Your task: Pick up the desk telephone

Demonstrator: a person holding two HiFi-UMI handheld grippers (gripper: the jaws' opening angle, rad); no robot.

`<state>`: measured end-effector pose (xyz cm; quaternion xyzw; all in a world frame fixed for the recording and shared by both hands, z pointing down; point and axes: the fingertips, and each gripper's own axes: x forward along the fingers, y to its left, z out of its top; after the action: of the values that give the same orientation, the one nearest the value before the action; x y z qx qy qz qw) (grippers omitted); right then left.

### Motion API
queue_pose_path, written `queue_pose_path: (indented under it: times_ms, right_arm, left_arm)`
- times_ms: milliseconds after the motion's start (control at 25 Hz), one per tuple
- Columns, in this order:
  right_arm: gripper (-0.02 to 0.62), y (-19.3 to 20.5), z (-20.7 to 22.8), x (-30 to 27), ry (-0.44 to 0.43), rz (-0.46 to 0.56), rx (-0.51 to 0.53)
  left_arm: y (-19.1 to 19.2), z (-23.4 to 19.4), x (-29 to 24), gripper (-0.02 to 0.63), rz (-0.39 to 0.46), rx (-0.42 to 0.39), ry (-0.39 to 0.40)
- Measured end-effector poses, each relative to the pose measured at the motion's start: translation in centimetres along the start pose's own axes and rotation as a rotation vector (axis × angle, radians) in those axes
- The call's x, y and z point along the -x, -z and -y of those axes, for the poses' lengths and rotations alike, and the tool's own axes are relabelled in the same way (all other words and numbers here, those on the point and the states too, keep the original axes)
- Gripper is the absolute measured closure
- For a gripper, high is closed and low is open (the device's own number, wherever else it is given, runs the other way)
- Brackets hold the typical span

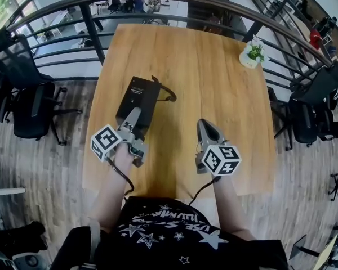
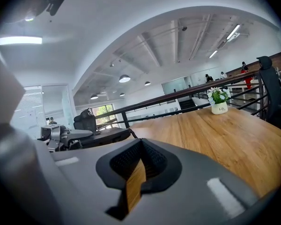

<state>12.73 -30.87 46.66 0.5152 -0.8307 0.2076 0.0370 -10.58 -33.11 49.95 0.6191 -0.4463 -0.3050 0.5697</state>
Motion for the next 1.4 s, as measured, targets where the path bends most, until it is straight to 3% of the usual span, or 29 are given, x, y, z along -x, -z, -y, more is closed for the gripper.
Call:
queue_pose_path:
  times_ms: [360, 680, 920, 1200, 1400]
  right_arm:
    - [0.594, 1.6, -1.0, 2.8, -0.033, -0.020, -0.019]
    - [0.594, 4.2, -2.6, 8.6, -0.088, -0.038, 0.006]
    - [0.594, 4.8, -3.2, 11.1, -0.098, -0.057, 0.000]
    - [0.594, 8.7, -4.4, 17.1, -0.157, -0.056, 0.003]
    - [0.594, 10.9, -6.0, 19.9, -0.185, -0.069, -0.006]
  left_arm:
    - [2.5, 0.4, 4.0, 0.416, 0.005, -0.006, 0.018]
    - [6.5, 1.0, 9.4, 0.416, 0.027, -0.029, 0.032]
    - [7.8, 0.9, 12.7, 0.416, 0.051, 0.001, 0.026]
    - [13.1, 0.0, 19.0, 0.416, 0.089, 0.021, 0.045]
    - [14.8, -0.4, 23.0, 0.416, 0.111, 0.022, 0.033]
